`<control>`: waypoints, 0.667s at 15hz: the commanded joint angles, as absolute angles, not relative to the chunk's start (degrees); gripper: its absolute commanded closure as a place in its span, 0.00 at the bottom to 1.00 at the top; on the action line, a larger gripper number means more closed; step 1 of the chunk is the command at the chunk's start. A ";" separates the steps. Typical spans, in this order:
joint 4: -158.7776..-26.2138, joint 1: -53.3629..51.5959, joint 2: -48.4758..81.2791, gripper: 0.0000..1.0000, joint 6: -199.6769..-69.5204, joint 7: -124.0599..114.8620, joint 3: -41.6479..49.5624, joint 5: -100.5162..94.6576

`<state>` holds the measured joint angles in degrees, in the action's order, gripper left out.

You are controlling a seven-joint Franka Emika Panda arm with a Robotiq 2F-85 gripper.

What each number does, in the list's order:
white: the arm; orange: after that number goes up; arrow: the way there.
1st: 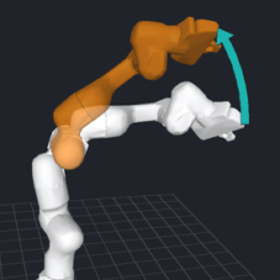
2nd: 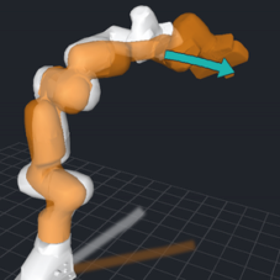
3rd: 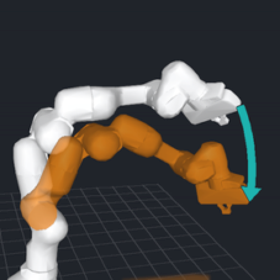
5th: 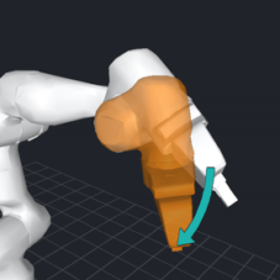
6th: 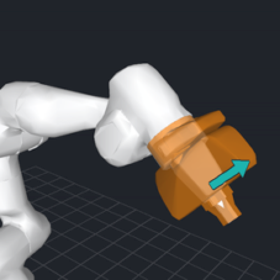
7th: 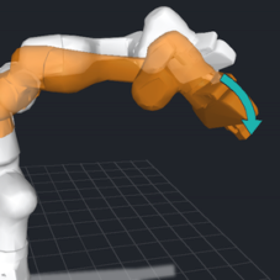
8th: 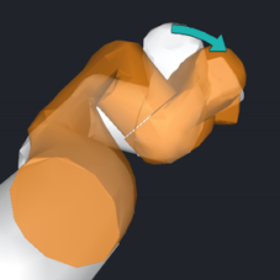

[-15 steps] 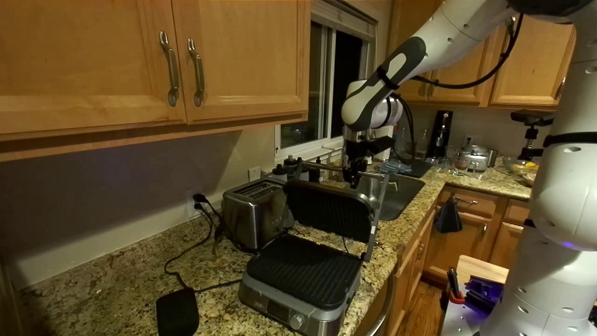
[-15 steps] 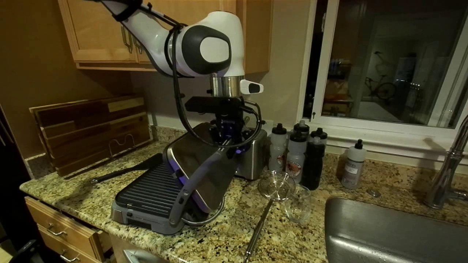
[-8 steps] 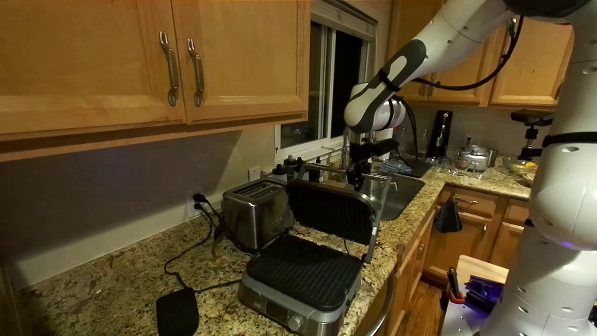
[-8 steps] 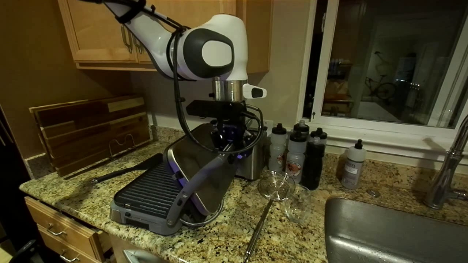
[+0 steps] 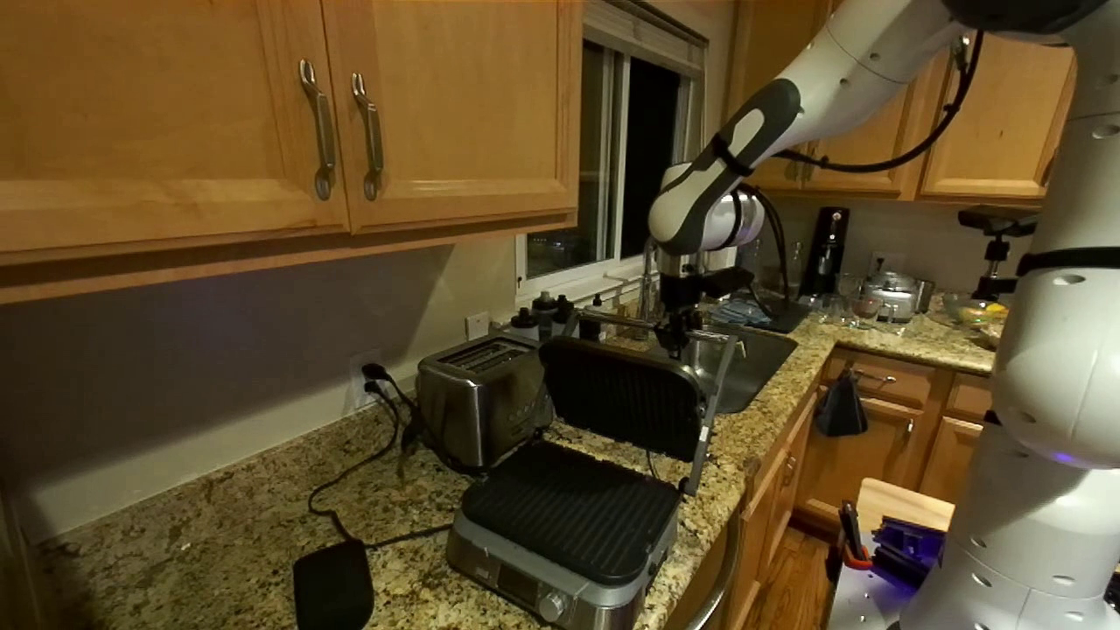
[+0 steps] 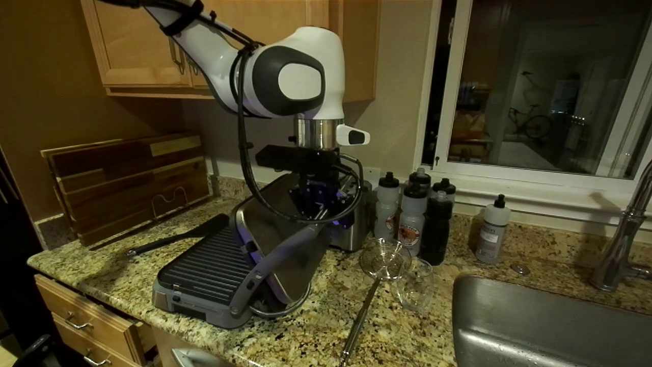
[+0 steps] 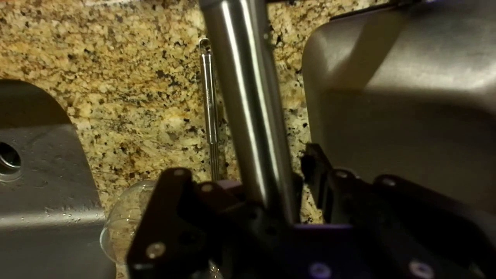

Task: Open the sandwich maker

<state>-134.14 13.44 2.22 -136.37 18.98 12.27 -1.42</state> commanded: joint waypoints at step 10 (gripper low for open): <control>-135.94 11.47 -1.87 0.01 -133.90 15.94 10.63 -7.74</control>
<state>-134.22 12.49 1.87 -135.71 18.44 11.03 -4.52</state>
